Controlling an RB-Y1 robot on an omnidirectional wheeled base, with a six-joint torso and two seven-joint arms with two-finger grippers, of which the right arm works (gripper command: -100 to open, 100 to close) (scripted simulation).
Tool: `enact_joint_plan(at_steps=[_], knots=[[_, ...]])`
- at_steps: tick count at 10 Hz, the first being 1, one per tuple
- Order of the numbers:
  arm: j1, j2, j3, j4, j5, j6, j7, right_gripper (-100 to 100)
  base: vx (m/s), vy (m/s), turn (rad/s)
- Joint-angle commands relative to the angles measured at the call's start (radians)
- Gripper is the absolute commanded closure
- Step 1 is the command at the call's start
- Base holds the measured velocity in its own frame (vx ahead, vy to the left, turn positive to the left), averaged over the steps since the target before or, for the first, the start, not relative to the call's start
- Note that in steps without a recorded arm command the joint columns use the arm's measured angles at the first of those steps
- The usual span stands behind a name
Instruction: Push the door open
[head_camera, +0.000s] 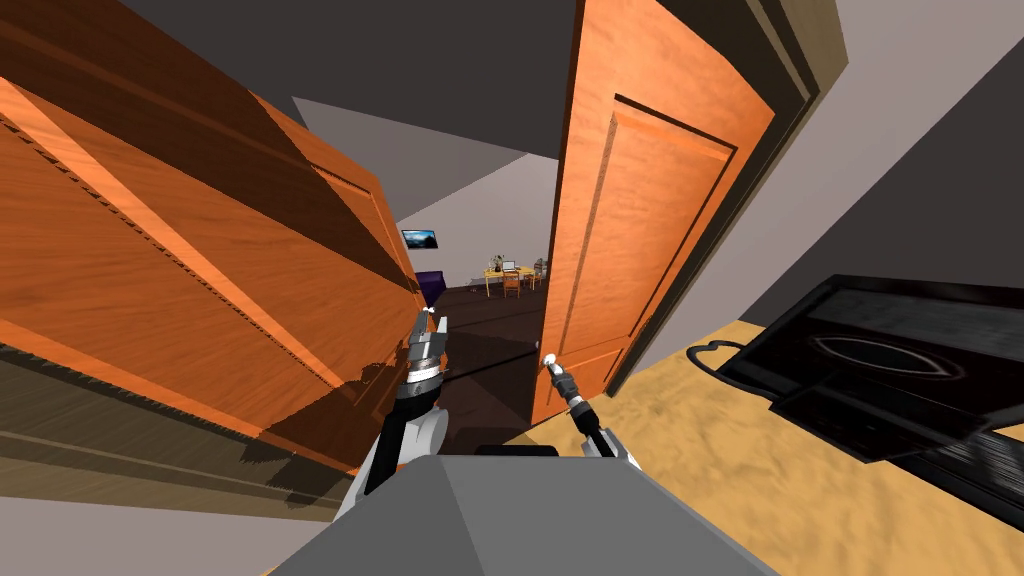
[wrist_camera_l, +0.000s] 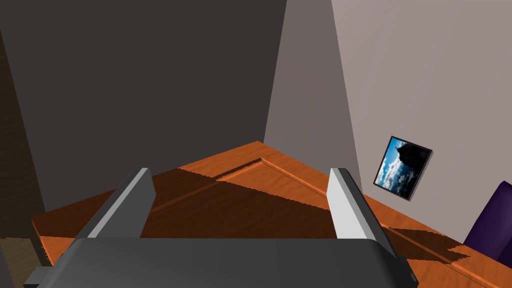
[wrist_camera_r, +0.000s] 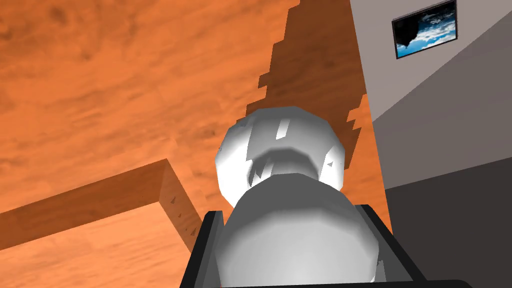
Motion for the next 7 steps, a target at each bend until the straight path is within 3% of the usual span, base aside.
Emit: enact_joint_plan(at_steps=[1,6,7], knots=[[0.000,0.000,-0.001,-0.011,-0.022,-0.001,-0.042,100,0.029,0.008,0.031],[0.001,0.002,0.002,-0.014,-0.104,-0.001,-0.178,100,0.039,0.006,0.049],[0.001,0.002,0.002,-0.014,-0.104,-0.001,-0.189,100,0.035,0.001,0.030]])
